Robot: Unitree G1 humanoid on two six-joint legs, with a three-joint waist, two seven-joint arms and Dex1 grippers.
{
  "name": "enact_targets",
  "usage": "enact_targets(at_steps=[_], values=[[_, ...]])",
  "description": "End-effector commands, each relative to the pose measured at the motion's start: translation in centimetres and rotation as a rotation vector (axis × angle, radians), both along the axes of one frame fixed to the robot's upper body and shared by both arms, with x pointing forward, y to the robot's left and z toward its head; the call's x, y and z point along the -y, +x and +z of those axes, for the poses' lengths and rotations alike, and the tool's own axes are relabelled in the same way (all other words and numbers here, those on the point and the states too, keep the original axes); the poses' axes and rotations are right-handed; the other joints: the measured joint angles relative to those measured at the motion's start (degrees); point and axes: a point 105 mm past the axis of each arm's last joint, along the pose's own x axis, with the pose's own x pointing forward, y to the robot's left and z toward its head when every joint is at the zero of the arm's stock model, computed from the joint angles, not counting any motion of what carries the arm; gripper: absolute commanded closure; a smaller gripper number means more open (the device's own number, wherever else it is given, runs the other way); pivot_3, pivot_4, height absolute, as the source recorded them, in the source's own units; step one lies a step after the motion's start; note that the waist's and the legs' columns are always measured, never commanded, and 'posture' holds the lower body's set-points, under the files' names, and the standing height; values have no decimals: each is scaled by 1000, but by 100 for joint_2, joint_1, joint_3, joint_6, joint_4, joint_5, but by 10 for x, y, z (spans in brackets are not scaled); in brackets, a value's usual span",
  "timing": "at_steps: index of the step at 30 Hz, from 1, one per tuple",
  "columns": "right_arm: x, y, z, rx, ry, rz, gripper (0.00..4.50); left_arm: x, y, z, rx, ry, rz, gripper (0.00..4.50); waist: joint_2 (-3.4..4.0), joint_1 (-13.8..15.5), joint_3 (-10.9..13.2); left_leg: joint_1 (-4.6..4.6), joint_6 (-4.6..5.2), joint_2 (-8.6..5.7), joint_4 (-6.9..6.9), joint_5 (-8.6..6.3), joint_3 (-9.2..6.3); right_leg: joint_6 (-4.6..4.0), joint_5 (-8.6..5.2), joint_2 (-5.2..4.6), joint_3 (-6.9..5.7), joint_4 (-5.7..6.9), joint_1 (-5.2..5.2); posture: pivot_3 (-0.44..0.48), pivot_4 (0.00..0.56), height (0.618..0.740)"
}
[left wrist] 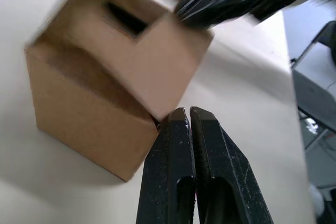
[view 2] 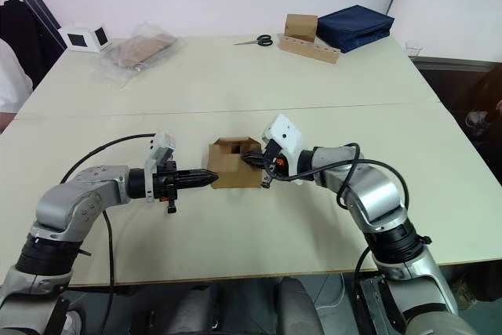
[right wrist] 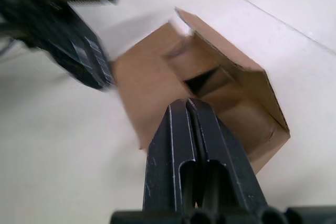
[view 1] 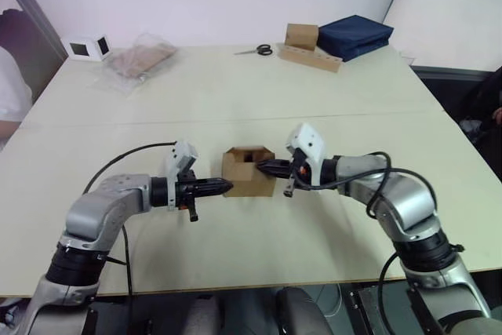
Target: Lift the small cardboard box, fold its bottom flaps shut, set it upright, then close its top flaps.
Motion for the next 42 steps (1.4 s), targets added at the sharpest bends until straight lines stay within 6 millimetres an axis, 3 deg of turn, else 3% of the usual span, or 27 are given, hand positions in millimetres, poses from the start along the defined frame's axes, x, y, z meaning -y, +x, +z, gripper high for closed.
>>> enact_targets(at_steps=[1,5,11,18,30,35,42], values=[[-4,-4,43,101,71,50,4500,4,3,11,56,-15,-10,4395,1,-5,0,0,0,0,-2,0,0,0,0,0,1,0,-1,0,150,740],[-5,7,58,119,104,47,4500,7,4,15,61,-36,-16,4395,0,0,0,0,0,1,-3,0,2,0,0,-1,0,-2,0,0,150,740],[-9,9,44,82,67,74,4500,9,-7,28,69,-76,-61,4395,0,6,1,-2,1,1,-3,0,2,0,0,-3,0,-5,0,0,150,740],[-15,-1,2,-1,59,73,4500,2,-22,45,87,-90,-86,4395,1,-4,1,-2,3,3,-5,-2,2,0,0,-1,1,-5,-2,0,150,740],[-13,9,-33,-42,-10,2,4500,-6,5,48,118,-61,-26,4395,2,2,3,0,3,1,-4,-1,4,0,0,0,1,-6,0,0,150,740],[-11,9,-34,-34,-21,2,4500,-4,15,46,126,-54,-30,4395,2,9,3,0,3,1,-4,-1,4,0,0,-1,1,-6,0,0,150,740],[-12,5,-14,19,-1,14,4500,8,20,26,101,-20,-77,4395,2,4,3,0,2,1,-4,-1,4,0,0,-1,1,-7,1,0,150,740]])
